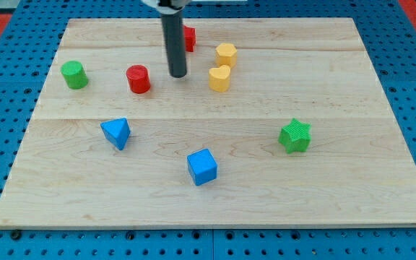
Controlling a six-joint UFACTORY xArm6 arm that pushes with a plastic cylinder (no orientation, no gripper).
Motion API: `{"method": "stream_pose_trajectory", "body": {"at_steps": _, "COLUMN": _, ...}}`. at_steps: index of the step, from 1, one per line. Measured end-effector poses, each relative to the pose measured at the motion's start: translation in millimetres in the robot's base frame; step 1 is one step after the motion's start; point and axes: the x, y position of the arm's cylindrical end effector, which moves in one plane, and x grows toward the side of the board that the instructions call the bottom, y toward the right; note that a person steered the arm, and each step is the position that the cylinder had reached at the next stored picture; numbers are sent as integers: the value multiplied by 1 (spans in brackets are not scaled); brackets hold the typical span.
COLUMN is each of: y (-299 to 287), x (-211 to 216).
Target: Nudge the yellow heart a bit right
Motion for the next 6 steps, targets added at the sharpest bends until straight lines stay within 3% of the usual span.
{"method": "stream_pose_trajectory", "body": {"at_steps": 2, "y": 59, "x": -30}}
{"method": "stream_pose_trajectory", "body": {"at_steps": 3, "y": 41, "x": -35}}
{"method": "stream_pose_trajectory", "body": {"at_steps": 4, "y": -3, "x": -7}}
{"method": "stream_pose_trajectory", "body": {"at_steps": 5, "y": 3, "x": 23}}
{"method": "stream_pose_trajectory", "body": {"at_steps": 6, "y": 54, "x": 25}}
